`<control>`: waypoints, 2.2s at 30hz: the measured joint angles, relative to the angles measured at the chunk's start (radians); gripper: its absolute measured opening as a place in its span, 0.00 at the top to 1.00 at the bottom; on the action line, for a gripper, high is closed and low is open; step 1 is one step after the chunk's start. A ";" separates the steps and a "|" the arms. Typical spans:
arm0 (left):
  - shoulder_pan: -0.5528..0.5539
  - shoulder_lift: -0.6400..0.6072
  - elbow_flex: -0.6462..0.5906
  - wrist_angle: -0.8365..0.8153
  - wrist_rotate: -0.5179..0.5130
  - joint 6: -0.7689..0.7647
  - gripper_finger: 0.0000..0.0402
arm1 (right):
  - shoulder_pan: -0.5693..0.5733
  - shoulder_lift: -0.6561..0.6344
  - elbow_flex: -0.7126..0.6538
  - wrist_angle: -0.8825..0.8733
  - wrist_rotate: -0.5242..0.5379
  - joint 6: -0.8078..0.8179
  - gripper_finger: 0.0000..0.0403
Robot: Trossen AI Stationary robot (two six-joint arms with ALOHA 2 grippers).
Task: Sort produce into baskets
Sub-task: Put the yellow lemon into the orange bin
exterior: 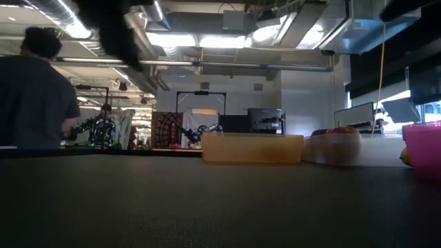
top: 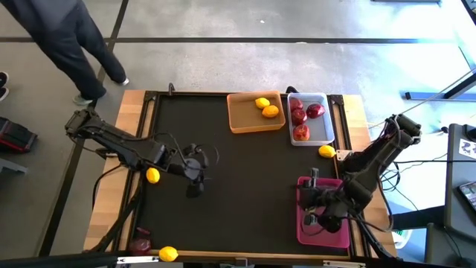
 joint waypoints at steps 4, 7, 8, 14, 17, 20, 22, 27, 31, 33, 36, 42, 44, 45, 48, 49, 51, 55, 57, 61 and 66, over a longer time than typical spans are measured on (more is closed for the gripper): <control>-0.036 -0.001 0.001 -0.144 0.074 -0.107 0.48 | -0.048 0.004 -0.002 0.030 0.001 -0.070 0.61; -0.066 -0.001 0.001 -0.222 0.088 -0.199 0.49 | -0.087 0.009 -0.010 0.024 -0.008 -0.093 0.61; -0.077 -0.001 0.001 -0.239 0.089 -0.233 0.50 | -0.100 0.009 -0.010 0.023 -0.017 -0.094 0.61; -0.141 -0.001 -0.008 -0.275 0.099 -0.498 0.48 | -0.161 0.016 -0.010 0.029 -0.052 -0.108 0.61; -0.139 -0.001 -0.008 -0.282 0.100 -0.602 0.42 | -0.175 0.024 -0.010 0.026 -0.070 -0.126 0.61; -0.136 -0.001 -0.008 -0.328 0.118 -0.687 0.33 | -0.184 0.029 -0.010 0.032 -0.073 -0.146 0.61; -0.134 -0.001 -0.008 -0.379 0.136 -0.754 0.27 | -0.185 0.030 -0.010 0.032 -0.082 -0.147 0.61; -0.136 0.004 -0.008 -0.506 0.174 -0.819 0.21 | -0.186 0.029 -0.010 0.033 -0.081 -0.147 0.61; -0.140 0.024 -0.008 -0.515 0.196 -0.757 0.21 | -0.186 0.029 -0.010 0.034 -0.082 -0.147 0.61; -0.140 0.044 -0.008 -0.519 0.218 -0.727 0.21 | -0.186 0.029 -0.010 0.033 -0.081 -0.147 0.61; -0.139 0.089 -0.009 -0.557 0.254 -0.713 0.21 | -0.186 0.029 -0.010 0.034 -0.081 -0.147 0.61; -0.143 0.156 -0.010 -0.596 0.306 -0.839 0.21 | -0.186 0.029 -0.010 0.035 -0.081 -0.147 0.61; -0.152 0.164 -0.010 -0.597 0.306 -0.915 0.21 | -0.186 0.029 -0.010 0.036 -0.081 -0.147 0.61; -0.157 0.172 -0.010 -0.605 0.305 -0.956 0.21 | -0.186 0.029 -0.010 0.036 -0.081 -0.147 0.61; -0.184 0.193 -0.010 -0.649 0.292 -1.052 0.21 | -0.186 0.029 -0.010 0.041 -0.081 -0.147 0.61; -0.196 0.202 -0.010 -0.670 0.285 -1.086 0.21 | -0.186 0.029 -0.010 0.043 -0.081 -0.146 0.61; -0.217 0.220 -0.010 -0.703 0.262 -1.164 0.21 | -0.186 0.029 -0.010 0.042 -0.081 -0.145 0.61; -0.251 0.253 -0.010 -0.732 0.205 -1.298 0.21 | -0.186 0.029 -0.010 0.043 -0.081 -0.144 0.61; -0.261 0.274 -0.010 -0.731 0.201 -1.336 0.21 | -0.186 0.029 -0.010 0.043 -0.081 -0.144 0.61; -0.276 0.321 -0.010 -0.769 0.200 -1.369 0.21 | -0.186 0.029 -0.010 0.042 -0.081 -0.145 0.61; -0.281 0.382 -0.012 -0.827 0.199 -1.412 0.21 | -0.186 0.029 -0.010 0.043 -0.081 -0.144 0.61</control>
